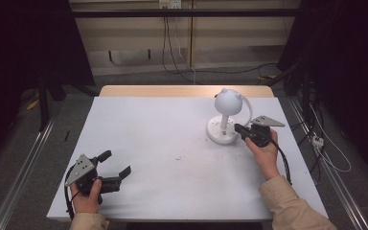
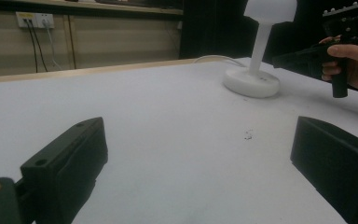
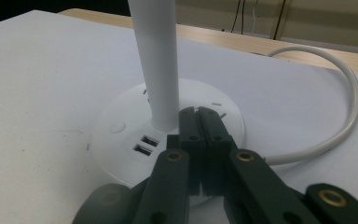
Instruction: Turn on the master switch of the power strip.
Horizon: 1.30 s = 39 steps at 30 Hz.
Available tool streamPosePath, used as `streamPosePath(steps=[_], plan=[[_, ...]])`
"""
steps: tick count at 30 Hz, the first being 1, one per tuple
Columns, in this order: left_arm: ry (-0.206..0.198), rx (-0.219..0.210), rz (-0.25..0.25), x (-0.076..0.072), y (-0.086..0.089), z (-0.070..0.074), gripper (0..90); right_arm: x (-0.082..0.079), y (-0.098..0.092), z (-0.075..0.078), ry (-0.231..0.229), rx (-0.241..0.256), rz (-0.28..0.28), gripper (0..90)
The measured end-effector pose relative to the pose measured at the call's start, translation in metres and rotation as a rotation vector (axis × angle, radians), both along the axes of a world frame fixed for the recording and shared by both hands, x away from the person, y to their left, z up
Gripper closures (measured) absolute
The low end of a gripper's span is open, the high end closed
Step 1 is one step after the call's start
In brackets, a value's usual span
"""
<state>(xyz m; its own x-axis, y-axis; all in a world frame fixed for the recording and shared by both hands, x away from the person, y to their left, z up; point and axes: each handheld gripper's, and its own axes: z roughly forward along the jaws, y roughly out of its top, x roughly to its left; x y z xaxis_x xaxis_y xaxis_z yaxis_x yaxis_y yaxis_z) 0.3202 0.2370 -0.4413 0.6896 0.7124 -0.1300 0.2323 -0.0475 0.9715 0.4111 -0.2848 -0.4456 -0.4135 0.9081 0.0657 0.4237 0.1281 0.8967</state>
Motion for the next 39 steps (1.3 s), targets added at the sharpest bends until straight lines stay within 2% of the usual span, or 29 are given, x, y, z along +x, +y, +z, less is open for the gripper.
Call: streamPosePath(steps=[18, 30, 39], plan=[[0.002, 0.007, -0.01, 0.0, -0.002, -0.001, 3.4, 0.005, 0.003, -0.005, 0.034, -0.032, 0.01, 90.0], [0.004, 0.006, -0.01, 0.0, -0.002, -0.001, 3.4, 0.008, 0.006, -0.009, 0.043, -0.044, 0.009, 90.0], [0.006, 0.004, -0.01, 0.0, -0.002, -0.001, 3.4, 0.008, 0.006, -0.01, 0.033, -0.058, 0.015, 90.0]])
